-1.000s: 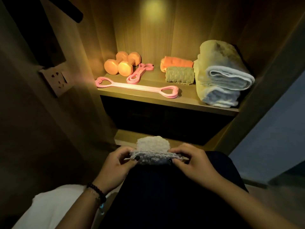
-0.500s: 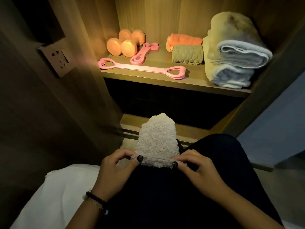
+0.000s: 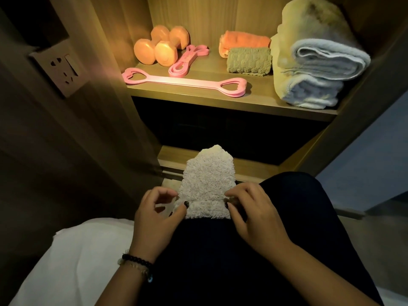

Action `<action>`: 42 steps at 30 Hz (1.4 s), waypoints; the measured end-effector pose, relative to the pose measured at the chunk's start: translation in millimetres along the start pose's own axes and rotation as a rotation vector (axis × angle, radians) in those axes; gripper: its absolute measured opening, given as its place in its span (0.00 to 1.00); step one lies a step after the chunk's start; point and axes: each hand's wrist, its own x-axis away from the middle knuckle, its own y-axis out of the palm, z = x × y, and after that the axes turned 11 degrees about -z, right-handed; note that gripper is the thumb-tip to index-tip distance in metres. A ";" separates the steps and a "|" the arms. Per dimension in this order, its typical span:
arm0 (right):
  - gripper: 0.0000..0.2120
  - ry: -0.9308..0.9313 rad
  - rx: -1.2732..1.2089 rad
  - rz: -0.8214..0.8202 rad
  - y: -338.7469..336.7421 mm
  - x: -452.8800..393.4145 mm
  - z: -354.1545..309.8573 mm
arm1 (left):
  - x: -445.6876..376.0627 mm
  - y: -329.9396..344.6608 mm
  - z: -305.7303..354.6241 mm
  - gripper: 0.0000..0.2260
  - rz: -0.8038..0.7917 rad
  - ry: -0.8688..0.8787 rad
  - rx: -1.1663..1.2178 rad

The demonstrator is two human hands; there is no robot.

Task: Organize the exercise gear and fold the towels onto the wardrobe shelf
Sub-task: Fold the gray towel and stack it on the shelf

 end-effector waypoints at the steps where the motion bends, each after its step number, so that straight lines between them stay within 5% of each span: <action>1: 0.06 -0.064 0.057 -0.002 -0.4 0.2 -0.4 | 0.7 -1.5 -0.4 0.11 0.014 0.099 -0.093; 4: 0.07 -0.204 0.118 -0.050 1.3 4.0 -0.6 | 1.5 -3.5 -3.7 0.10 -0.038 0.418 -0.325; 6: 0.10 -0.189 0.064 -0.095 0.5 6.4 1.1 | 0.9 -4.2 -7.6 0.12 -0.107 0.477 -0.360; 12: 0.15 0.034 -0.178 -0.238 0.4 7.4 4.1 | 1.7 -6.2 -3.5 0.13 -0.291 0.378 -0.193; 25: 0.07 0.131 -0.474 -0.205 1.9 -5.2 7.1 | -4.3 -7.1 4.8 0.08 -0.296 0.286 -0.014; 29: 0.07 0.231 -0.508 -0.212 2.7 -8.3 4.5 | -12.8 -5.4 4.4 0.08 -0.317 0.135 0.028; 33: 0.06 0.363 -0.542 -0.195 6.4 -8.6 1.4 | -22.4 -0.8 7.9 0.03 -0.328 0.016 0.027; 38: 0.09 0.695 -1.011 -0.215 2.0 -16.1 4.5 | -34.1 7.2 15.8 0.05 -0.277 -0.027 -0.093; 42: 0.08 0.633 -0.991 -0.172 1.5 -10.6 3.7 | -33.8 9.8 19.6 0.06 -0.217 0.001 -0.230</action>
